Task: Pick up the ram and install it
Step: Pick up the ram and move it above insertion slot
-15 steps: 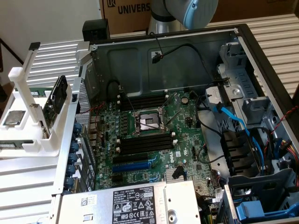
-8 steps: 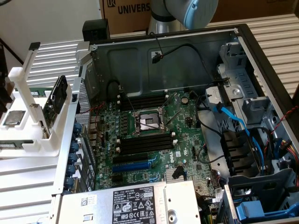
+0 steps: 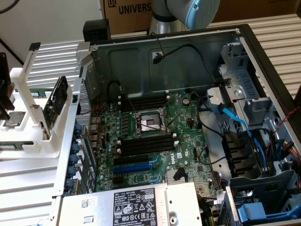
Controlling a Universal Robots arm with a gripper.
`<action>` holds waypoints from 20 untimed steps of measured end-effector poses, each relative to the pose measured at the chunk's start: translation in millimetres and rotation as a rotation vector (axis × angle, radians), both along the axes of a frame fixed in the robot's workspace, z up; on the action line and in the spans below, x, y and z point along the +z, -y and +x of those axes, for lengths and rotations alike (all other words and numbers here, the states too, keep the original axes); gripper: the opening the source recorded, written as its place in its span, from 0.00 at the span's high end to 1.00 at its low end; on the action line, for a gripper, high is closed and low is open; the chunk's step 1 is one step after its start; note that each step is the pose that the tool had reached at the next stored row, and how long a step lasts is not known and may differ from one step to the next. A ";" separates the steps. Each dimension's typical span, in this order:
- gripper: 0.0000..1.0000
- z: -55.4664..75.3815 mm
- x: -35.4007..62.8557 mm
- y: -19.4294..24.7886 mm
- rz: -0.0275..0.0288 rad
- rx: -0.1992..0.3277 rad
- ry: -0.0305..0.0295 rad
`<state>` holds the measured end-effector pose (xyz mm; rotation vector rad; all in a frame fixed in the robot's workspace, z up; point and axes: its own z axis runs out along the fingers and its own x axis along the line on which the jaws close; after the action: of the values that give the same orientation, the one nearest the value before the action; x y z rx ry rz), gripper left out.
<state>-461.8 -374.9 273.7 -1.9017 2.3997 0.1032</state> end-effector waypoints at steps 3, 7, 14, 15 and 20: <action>0.69 0.0 -5.5 1.9 0.0008 0.000 -0.0004; 0.69 0.0 -12.9 5.7 0.0025 0.000 -0.0005; 0.69 -0.1 -25.6 12.7 0.0094 0.000 -0.0016; 0.69 -0.2 -27.3 13.4 0.0105 0.001 -0.0022; 0.69 -0.6 -35.4 13.6 0.0109 0.008 -0.0218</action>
<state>-462.4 -388.5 238.3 -1.9151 2.4008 0.1379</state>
